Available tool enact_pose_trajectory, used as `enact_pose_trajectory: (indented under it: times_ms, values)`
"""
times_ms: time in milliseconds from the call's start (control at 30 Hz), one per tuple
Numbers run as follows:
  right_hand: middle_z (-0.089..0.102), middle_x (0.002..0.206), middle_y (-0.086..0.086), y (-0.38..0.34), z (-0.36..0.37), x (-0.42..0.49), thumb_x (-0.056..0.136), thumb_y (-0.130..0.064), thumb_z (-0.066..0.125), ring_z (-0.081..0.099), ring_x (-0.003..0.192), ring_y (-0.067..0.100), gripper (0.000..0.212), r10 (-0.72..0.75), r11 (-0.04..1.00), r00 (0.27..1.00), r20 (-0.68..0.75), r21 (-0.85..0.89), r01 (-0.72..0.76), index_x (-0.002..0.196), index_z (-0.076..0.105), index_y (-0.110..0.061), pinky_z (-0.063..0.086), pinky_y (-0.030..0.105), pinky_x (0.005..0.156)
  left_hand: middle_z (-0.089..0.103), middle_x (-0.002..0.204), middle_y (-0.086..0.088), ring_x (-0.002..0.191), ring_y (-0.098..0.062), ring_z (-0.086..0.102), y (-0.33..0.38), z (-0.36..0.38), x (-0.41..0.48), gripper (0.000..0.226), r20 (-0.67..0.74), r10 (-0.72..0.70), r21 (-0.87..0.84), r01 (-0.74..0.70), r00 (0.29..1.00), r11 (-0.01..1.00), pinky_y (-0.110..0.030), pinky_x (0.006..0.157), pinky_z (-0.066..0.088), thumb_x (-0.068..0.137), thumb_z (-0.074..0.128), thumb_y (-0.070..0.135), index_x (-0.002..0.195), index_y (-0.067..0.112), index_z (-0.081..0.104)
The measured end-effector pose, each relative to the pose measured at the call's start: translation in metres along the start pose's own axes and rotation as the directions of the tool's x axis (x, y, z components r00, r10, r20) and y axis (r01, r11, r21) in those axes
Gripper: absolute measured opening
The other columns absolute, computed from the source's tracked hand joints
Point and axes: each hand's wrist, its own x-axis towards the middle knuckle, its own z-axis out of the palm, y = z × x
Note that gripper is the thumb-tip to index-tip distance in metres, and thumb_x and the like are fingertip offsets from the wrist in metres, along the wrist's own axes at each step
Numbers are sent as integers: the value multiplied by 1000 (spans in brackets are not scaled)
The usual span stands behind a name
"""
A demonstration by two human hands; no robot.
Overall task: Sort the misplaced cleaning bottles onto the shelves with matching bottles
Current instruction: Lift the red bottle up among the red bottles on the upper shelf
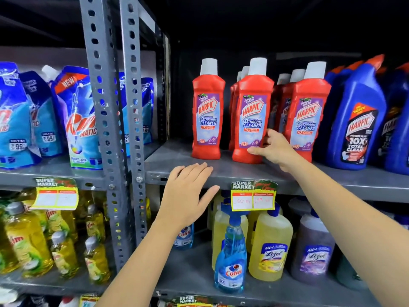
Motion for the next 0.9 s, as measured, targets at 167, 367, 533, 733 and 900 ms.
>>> enact_pose_trajectory:
  times_ms: [167, 367, 533, 733, 900]
  values:
    - [63, 126, 14, 4, 5, 11, 73, -5, 82, 60, 115, 27, 62, 23, 1000, 1000, -20, 5, -23, 127, 52, -9, 49, 40, 100, 56, 139, 1, 129, -16, 47, -2, -2, -1, 53, 10, 7, 7, -7, 1000, 1000, -35, 108, 29, 98, 33, 53, 134, 20, 52]
    - [65, 121, 6, 9, 6, 6, 65, -3, 86, 63, 110, 20, 70, 19, 998, 999, 45, 51, -21, 123, 48, -17, 49, 35, 98, 58, 137, 0, 129, -17, 49, 0, -1, 0, 52, -4, -2, -2, 2, 1000, 1000, -38, 107, 32, 97, 34, 52, 132, 19, 54]
    - [59, 128, 3, 10, 8, 8, 74, 3, 78, 57, 115, 15, 75, 29, 999, 995, 95, 22, -32, 135, 38, -13, 45, 29, 99, 56, 138, 1, 130, -17, 47, 0, 0, 0, 49, 0, -7, 1, 7, 1000, 1000, -39, 108, 31, 98, 36, 51, 133, 20, 52]
    - [56, 138, 7, 14, 3, 12, 79, 2, 74, 54, 124, 19, 77, 55, 998, 985, 162, -10, -54, 141, 32, -15, 42, 43, 110, 54, 141, 2, 132, -15, 44, -1, -1, 0, 54, 15, 0, 8, -1, 1000, 1000, -38, 109, 30, 97, 29, 53, 136, 21, 49]
    - [54, 141, 7, 15, 3, 14, 80, 0, 74, 53, 125, 18, 77, 68, 998, 983, 170, -2, -69, 143, 33, -15, 42, 43, 110, 55, 140, 2, 130, -16, 46, 0, -1, 1, 51, 11, -3, 6, 3, 1000, 1000, -38, 109, 31, 98, 33, 51, 134, 20, 51]
